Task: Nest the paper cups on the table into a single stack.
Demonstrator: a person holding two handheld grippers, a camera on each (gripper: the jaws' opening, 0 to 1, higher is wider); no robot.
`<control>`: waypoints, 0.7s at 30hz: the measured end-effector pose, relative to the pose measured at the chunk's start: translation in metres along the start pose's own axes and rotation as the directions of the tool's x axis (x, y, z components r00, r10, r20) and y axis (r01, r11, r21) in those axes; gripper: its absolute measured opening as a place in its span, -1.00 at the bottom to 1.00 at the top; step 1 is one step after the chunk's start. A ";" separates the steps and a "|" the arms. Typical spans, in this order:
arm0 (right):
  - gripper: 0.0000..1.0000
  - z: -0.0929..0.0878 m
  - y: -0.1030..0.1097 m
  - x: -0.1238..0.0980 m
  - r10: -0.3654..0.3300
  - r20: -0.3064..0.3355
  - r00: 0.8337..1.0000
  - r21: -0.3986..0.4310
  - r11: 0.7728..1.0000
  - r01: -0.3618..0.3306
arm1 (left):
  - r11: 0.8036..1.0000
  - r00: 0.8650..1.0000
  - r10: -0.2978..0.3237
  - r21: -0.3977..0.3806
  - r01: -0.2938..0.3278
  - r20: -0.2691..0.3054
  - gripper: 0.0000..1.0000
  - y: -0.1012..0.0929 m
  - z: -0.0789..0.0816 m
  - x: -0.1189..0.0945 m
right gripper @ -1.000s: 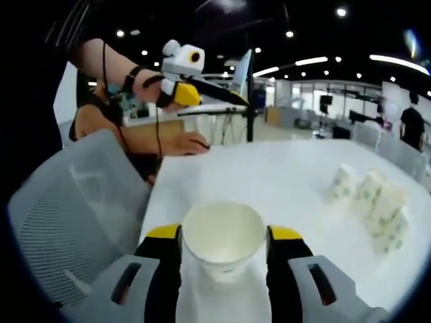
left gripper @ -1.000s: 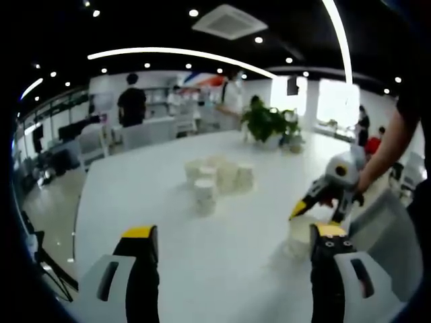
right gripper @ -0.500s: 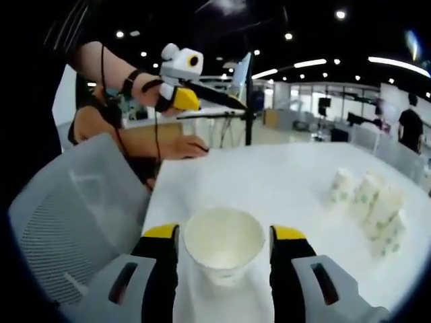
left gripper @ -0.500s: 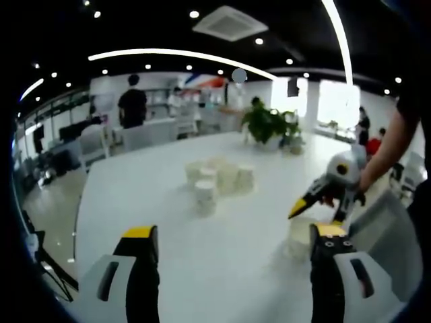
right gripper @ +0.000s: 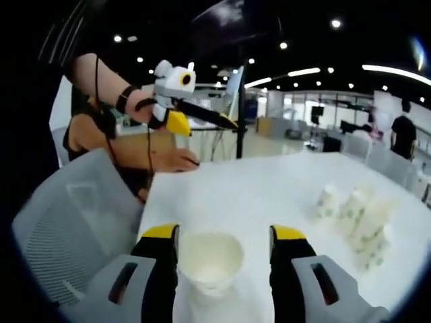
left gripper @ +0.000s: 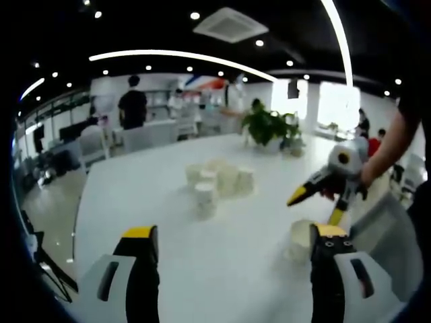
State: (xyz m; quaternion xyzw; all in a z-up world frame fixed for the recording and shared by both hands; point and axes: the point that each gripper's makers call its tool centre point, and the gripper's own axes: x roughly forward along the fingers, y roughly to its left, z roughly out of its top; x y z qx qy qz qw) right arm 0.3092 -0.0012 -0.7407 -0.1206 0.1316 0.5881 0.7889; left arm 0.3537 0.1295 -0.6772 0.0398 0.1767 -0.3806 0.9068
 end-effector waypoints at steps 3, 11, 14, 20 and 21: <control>0.03 0.001 -0.003 0.000 -0.005 0.005 1.000 -0.002 1.000 0.006 | 1.000 1.000 0.001 -0.002 -0.001 0.002 0.86 0.000 0.000 0.001; 0.04 0.009 -0.011 -0.001 -0.023 0.018 1.000 -0.008 1.000 0.023 | 1.000 1.000 0.001 -0.004 -0.001 0.001 0.86 0.001 0.000 0.001; 0.05 0.012 -0.017 -0.002 -0.033 0.026 0.999 -0.011 0.999 0.034 | 1.000 1.000 0.001 -0.002 -0.001 0.002 0.86 0.001 0.000 0.002; 0.08 0.017 -0.032 -0.003 -0.063 0.035 0.997 -0.018 0.998 0.064 | 1.000 1.000 -0.003 0.006 0.003 0.004 0.86 0.001 0.004 0.001; 0.09 0.018 -0.035 -0.003 -0.067 0.037 0.997 -0.022 0.997 0.068 | 1.000 1.000 -0.001 0.009 0.001 0.002 0.86 0.002 0.004 0.000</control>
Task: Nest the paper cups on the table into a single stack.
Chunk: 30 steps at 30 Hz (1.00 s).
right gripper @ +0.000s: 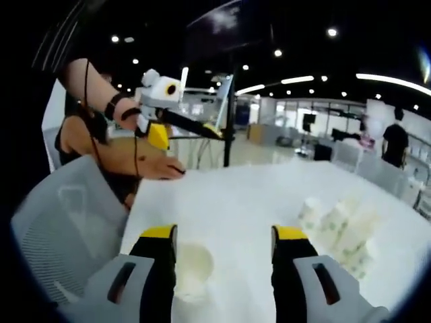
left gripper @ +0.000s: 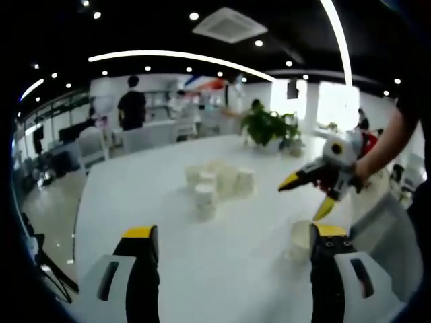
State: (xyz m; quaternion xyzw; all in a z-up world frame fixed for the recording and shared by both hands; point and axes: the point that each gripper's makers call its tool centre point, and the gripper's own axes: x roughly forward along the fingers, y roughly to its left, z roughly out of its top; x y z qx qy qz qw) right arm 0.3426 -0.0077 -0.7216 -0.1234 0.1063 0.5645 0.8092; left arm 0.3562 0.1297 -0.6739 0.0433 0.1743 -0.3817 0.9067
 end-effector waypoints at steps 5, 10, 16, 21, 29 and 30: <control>0.08 0.004 -0.005 0.000 -0.006 0.005 1.000 -0.011 1.000 0.006 | 1.000 1.000 0.001 0.006 -0.001 0.004 0.86 0.001 0.002 0.000; 0.09 0.005 -0.011 0.000 -0.017 0.005 1.000 -0.013 1.000 0.017 | 1.000 1.000 0.001 0.002 -0.001 0.003 0.85 0.001 0.002 0.000; 0.09 0.004 -0.020 -0.003 -0.040 0.006 0.999 -0.013 0.999 0.040 | 1.000 1.000 -0.001 0.003 0.001 0.001 0.85 -0.001 0.001 0.001; 0.11 0.005 -0.027 -0.004 -0.061 0.008 0.998 -0.013 0.998 0.061 | 1.000 1.000 0.001 0.000 -0.001 0.003 0.85 0.000 0.001 0.001; 0.13 0.007 -0.035 -0.007 -0.082 0.016 0.996 -0.008 0.997 0.082 | 1.000 1.000 0.004 0.001 -0.004 0.006 0.85 0.000 0.001 0.001; 0.13 0.008 -0.037 -0.008 -0.087 0.015 0.996 -0.008 0.996 0.087 | 1.000 1.000 0.005 0.001 -0.005 0.005 0.85 0.000 0.000 0.000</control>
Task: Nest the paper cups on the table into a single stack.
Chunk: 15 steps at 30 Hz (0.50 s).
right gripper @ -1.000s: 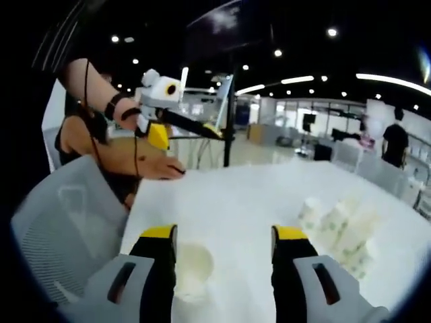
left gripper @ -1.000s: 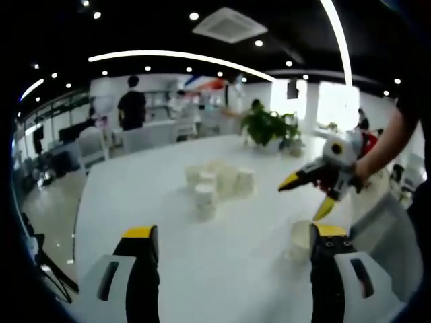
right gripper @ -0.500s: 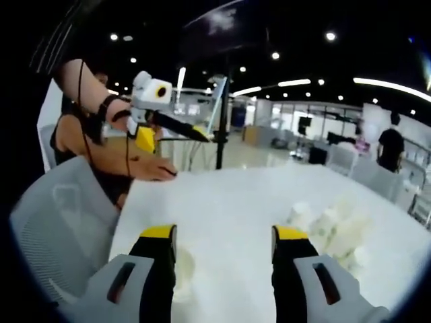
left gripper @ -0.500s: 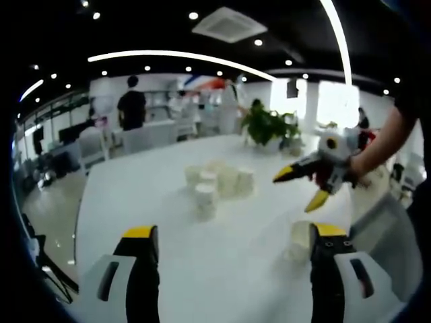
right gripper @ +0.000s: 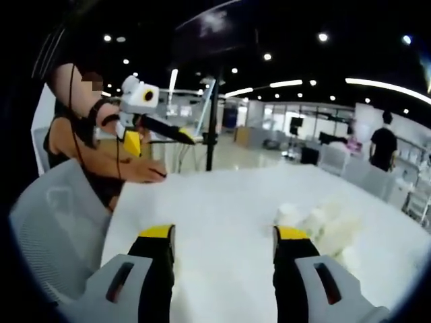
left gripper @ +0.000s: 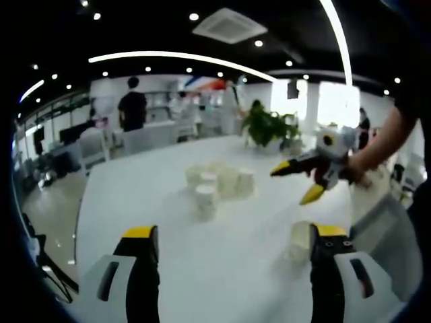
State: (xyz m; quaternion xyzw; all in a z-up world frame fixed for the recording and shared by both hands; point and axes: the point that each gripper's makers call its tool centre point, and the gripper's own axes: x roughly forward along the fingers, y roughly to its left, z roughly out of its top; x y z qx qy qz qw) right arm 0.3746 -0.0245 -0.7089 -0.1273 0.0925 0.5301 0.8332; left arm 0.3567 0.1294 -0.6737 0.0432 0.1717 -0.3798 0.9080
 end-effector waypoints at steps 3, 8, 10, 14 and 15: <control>0.16 0.001 -0.004 -0.001 -0.012 0.001 1.000 -0.002 1.000 0.012 | 1.000 1.000 -0.003 0.001 0.003 -0.001 0.86 -0.002 0.000 0.000; 0.19 0.000 -0.011 -0.002 -0.035 -0.005 0.999 0.012 0.999 0.035 | 1.000 1.000 -0.002 0.000 0.002 -0.002 0.85 -0.001 -0.001 -0.001; 0.20 -0.001 -0.013 -0.002 -0.041 -0.005 0.999 0.014 0.999 0.041 | 1.000 1.000 -0.002 0.001 0.002 0.003 0.85 -0.002 0.000 -0.001; 0.22 -0.002 -0.017 -0.002 -0.053 -0.008 0.999 0.006 0.999 0.053 | 1.000 1.000 0.000 0.001 0.000 0.000 0.85 -0.001 -0.001 -0.002; 0.24 -0.001 -0.019 -0.002 -0.059 -0.007 0.998 0.009 0.998 0.059 | 1.000 1.000 0.001 0.002 -0.001 -0.001 0.85 -0.001 -0.001 -0.002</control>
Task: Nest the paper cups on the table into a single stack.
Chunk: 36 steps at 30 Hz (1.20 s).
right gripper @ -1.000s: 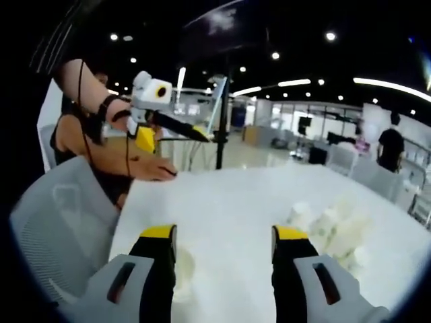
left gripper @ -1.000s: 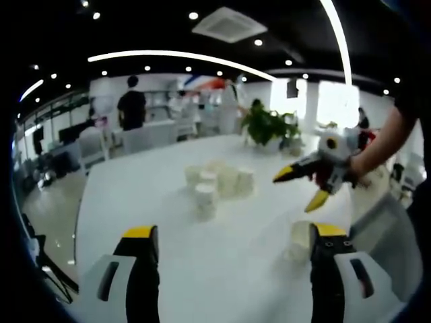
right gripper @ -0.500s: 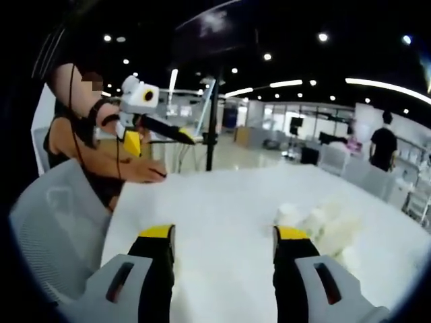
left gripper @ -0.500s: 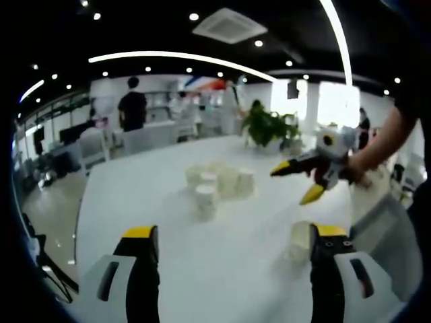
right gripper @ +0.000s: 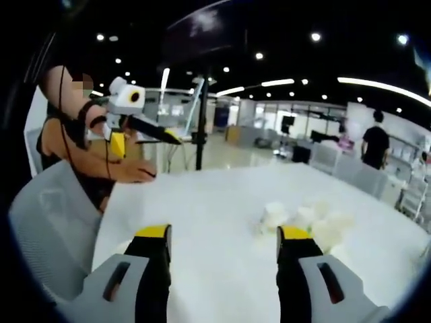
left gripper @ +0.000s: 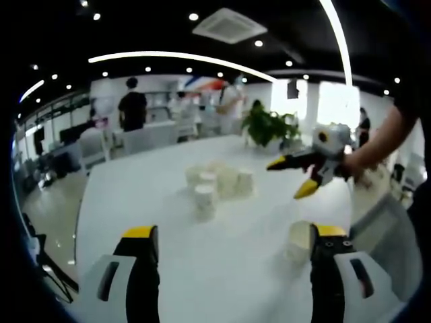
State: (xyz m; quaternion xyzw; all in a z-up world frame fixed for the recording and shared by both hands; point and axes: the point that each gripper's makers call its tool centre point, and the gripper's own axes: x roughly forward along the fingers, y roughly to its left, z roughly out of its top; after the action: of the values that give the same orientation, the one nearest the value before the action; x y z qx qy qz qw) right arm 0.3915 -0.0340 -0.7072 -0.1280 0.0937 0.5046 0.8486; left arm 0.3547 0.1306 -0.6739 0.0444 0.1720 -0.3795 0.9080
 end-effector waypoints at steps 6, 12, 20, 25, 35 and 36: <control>0.29 0.000 -0.007 0.000 -0.014 -0.004 1.000 0.005 1.000 0.014 | 1.000 1.000 0.003 -0.002 -0.003 0.002 0.85 0.000 0.000 -0.001; 0.32 0.000 -0.013 0.000 -0.029 -0.010 1.000 0.002 1.000 0.029 | 1.000 1.000 0.004 -0.002 -0.004 0.001 0.86 0.000 -0.001 -0.001; 0.33 -0.002 -0.021 0.000 -0.044 -0.018 0.999 -0.002 0.999 0.044 | 1.000 1.000 0.002 -0.003 -0.002 0.004 0.86 0.000 0.000 0.000; 0.33 -0.002 -0.026 0.000 -0.055 -0.025 0.998 -0.012 0.998 0.055 | 1.000 1.000 0.001 -0.002 -0.001 0.003 0.85 0.000 -0.001 -0.002; 0.31 -0.001 -0.037 0.000 -0.070 -0.029 0.997 -0.019 0.997 0.069 | 1.000 1.000 0.002 -0.005 -0.002 0.002 0.85 -0.002 0.000 -0.001; 0.31 -0.001 -0.038 0.001 -0.070 -0.033 0.997 -0.021 0.997 0.069 | 1.000 1.000 0.002 -0.004 -0.002 0.002 0.85 -0.002 0.000 -0.001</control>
State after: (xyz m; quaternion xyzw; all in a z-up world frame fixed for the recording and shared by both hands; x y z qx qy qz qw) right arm 0.4253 -0.0511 -0.7036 -0.1480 0.0985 0.4736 0.8626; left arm 0.3528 0.1302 -0.6733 0.0425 0.1719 -0.3782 0.9086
